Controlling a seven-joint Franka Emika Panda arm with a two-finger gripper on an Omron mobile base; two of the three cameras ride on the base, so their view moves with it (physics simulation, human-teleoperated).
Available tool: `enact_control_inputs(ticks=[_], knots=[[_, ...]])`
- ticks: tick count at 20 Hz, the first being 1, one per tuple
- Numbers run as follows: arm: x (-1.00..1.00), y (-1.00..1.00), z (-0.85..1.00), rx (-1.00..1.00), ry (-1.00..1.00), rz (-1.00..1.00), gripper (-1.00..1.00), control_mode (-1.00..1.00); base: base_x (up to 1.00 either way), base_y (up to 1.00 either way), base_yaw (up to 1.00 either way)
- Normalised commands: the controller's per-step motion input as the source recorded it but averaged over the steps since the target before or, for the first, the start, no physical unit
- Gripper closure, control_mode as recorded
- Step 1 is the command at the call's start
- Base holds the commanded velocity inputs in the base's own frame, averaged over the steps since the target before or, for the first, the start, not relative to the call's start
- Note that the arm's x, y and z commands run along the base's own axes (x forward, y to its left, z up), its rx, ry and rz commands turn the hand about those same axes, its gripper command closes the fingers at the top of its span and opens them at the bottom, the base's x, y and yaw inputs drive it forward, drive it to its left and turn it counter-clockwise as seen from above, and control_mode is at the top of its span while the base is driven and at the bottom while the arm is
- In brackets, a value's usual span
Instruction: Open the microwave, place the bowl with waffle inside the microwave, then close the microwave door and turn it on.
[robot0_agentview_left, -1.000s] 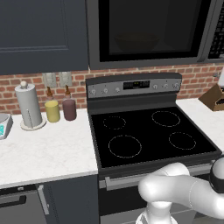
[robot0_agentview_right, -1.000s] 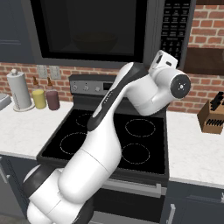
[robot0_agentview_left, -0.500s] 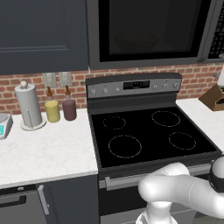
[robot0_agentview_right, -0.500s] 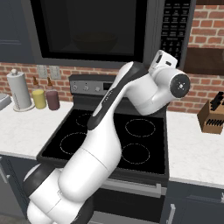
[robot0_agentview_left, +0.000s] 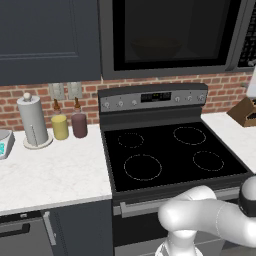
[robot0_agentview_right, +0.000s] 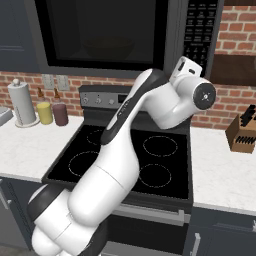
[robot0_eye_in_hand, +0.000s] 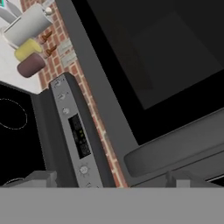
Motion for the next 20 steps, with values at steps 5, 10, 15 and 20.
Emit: enact_control_inputs(ticks=[5, 10, 15, 20], knots=[[0.07, -0.06, 0.0, 0.0, 0.0, 0.0, -1.0, -1.0, 0.0, 0.0, 0.0], [0.03, -0.13, 0.0, 0.0, 0.0, 0.0, -1.0, -1.0, 0.0, 0.0, 0.0], [0.05, -0.03, -0.04, 0.0, 0.0, 0.0, -1.0, -1.0, 0.0, 0.0, 0.0], [0.09, 0.0, -0.09, 0.0, 0.0, 0.0, -1.0, -1.0, 0.0, 0.0, 0.0]])
